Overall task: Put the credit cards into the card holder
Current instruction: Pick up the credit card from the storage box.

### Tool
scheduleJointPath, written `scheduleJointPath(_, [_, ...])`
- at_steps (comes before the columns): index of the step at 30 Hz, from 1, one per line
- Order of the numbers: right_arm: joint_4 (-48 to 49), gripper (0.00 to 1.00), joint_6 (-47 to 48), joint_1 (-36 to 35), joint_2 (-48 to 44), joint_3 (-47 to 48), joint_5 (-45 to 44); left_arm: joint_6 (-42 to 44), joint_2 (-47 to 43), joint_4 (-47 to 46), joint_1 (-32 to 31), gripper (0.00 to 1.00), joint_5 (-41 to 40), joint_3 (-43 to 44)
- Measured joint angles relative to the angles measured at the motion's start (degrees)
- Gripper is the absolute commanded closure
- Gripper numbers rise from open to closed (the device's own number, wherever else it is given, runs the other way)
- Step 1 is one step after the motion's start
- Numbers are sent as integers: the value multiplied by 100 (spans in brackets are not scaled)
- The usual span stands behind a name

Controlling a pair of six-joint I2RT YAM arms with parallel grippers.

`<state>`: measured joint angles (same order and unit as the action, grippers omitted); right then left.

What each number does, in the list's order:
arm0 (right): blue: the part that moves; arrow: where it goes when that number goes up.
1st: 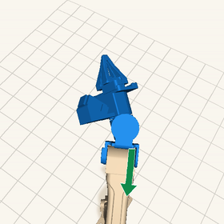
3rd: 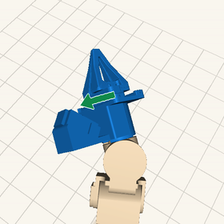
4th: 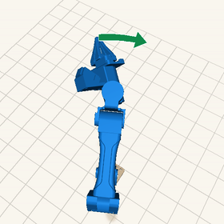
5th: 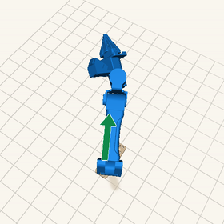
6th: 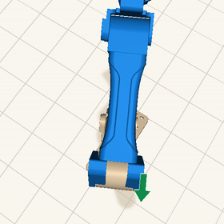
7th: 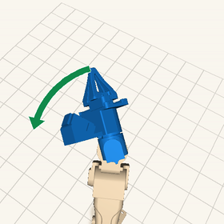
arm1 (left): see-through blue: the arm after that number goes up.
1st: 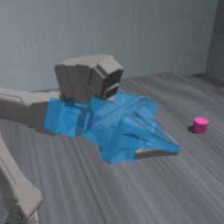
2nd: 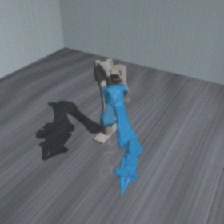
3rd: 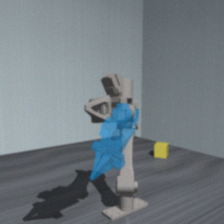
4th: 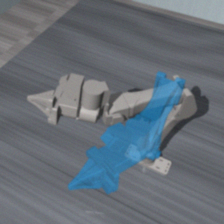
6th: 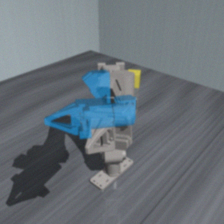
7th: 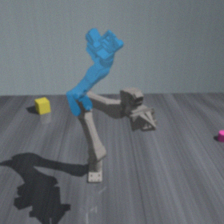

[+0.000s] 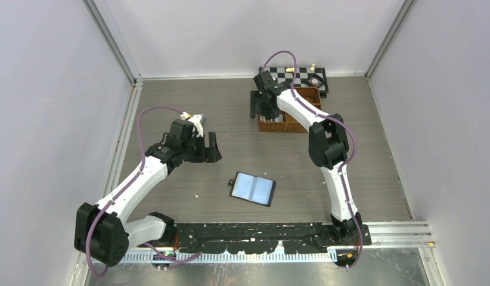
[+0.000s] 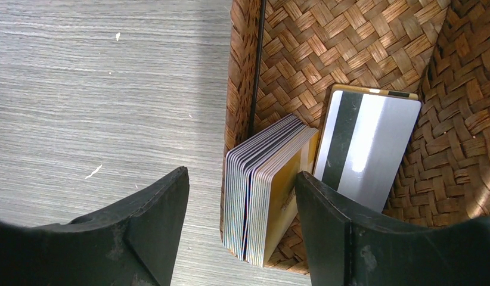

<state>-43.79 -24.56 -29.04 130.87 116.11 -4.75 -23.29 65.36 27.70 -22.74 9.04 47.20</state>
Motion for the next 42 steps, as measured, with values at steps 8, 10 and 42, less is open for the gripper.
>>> scheduleJointPath(8, [-2,32,-2,0,-2,0,7,-4,0,-33,0,17,0,-61])
scheduleJointPath(10, [-4,32,-2,0,-11,0,11,-7,0,-44,0,17,0,-83])
scheduleJointPath(42, [-52,46,-129,-33,-203,66,76,-22,0,-129,0,16,-4,-170])
